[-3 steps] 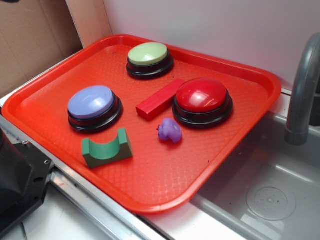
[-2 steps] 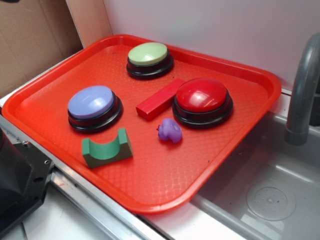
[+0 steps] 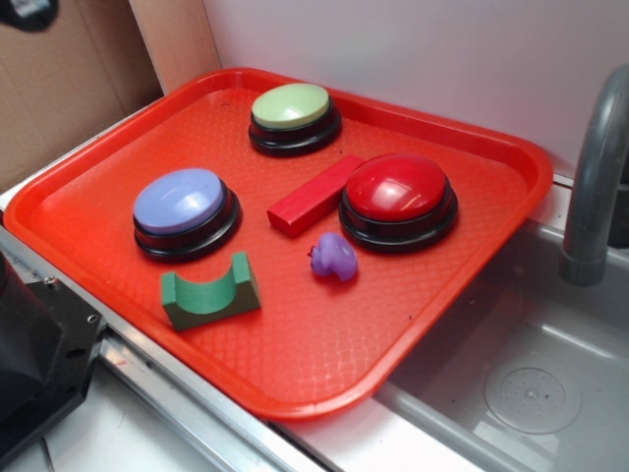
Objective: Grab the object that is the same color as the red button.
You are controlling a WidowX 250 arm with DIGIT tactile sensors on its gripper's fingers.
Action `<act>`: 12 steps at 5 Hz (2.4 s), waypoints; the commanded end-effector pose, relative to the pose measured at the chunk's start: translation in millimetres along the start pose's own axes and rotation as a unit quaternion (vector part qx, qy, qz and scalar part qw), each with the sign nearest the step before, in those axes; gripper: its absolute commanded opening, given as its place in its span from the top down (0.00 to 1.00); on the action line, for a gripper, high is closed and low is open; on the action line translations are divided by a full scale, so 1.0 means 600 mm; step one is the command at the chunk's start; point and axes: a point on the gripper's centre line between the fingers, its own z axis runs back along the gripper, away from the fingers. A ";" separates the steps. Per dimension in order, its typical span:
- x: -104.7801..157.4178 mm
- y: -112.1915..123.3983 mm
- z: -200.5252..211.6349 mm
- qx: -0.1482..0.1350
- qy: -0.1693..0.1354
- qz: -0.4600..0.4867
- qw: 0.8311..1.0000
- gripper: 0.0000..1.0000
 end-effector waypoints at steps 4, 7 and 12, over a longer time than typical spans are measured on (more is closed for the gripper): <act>0.157 -0.027 -0.219 0.042 -0.017 -0.098 0.994 0.00; 0.157 -0.030 -0.322 0.018 -0.021 -0.168 0.985 0.00; 0.161 -0.020 -0.321 0.033 -0.005 -0.111 0.993 1.00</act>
